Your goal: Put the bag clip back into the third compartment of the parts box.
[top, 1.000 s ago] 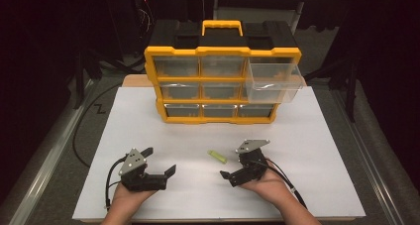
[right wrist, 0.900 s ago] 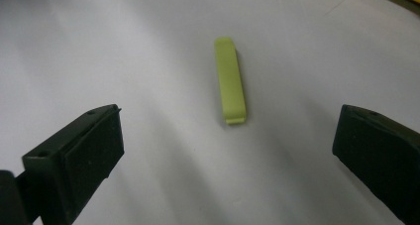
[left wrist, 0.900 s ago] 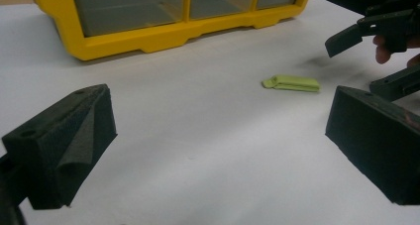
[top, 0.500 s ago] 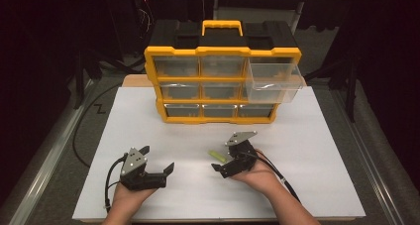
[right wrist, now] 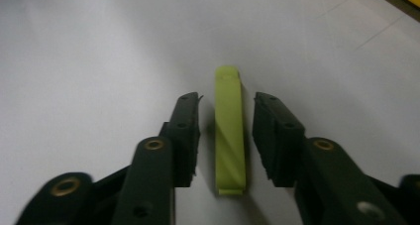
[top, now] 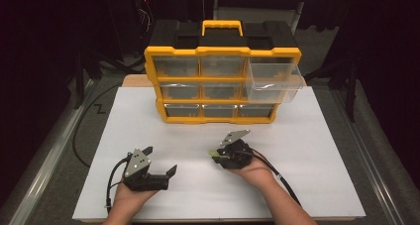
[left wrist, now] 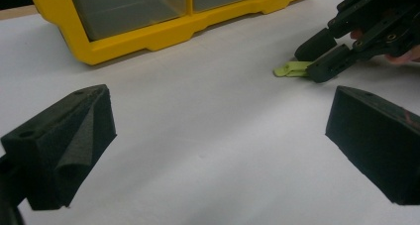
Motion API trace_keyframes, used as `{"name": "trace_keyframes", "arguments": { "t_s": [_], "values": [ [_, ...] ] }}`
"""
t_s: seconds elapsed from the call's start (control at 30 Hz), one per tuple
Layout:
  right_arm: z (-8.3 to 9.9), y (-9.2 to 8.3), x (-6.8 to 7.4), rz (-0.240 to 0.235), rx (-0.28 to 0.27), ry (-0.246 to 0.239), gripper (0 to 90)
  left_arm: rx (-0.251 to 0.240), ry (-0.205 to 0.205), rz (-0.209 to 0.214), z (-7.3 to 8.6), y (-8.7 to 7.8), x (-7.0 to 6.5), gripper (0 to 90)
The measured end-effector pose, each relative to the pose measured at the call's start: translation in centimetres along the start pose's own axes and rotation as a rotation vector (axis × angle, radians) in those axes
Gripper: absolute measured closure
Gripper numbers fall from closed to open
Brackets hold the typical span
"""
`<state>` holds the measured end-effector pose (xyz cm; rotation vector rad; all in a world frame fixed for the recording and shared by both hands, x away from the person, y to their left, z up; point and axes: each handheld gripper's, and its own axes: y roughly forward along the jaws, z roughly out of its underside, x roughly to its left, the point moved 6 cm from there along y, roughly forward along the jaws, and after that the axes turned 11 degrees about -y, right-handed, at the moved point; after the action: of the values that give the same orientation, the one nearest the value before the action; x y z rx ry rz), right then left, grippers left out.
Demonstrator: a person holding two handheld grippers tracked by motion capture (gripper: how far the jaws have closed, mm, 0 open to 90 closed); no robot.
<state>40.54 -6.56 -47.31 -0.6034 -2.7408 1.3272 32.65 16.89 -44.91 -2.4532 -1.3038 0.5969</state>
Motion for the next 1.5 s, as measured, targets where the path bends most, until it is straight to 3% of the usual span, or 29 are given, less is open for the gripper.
{"name": "trace_keyframes", "arguments": {
  "t_s": [0.27,0.4,0.5,0.6,0.7,1.17,1.5],
  "values": [
    [-0.3,0.1,0.5,0.005,0.026,-0.04,78.0,-0.029,-0.015,0.01,-0.1,-0.1,0.0,0.2],
    [-0.4,0.1,0.5,0.003,0.034,-0.045,78.5,-0.052,-0.025,-0.004,-0.3,-0.2,0.1,0.2],
    [-0.4,0.1,0.5,0.0,0.041,-0.044,78.8,-0.071,-0.051,0.013,-0.5,-0.2,0.3,0.2],
    [-0.4,0.1,0.4,-0.012,0.033,-0.018,78.8,-0.062,-0.048,0.024,-0.5,0.1,0.3,0.2],
    [-0.5,-0.1,0.4,-0.017,0.048,-0.033,78.8,-0.039,-0.028,0.021,-0.3,0.2,0.2,0.2],
    [-0.1,-3.2,1.0,-0.049,0.062,-0.046,78.8,-0.043,-0.019,0.041,-0.3,-0.2,-0.1,0.4],
    [1.7,-5.2,1.1,-0.085,0.126,-0.049,78.8,-0.054,-0.011,0.039,-0.3,-0.3,-0.2,0.4]
  ]
}}
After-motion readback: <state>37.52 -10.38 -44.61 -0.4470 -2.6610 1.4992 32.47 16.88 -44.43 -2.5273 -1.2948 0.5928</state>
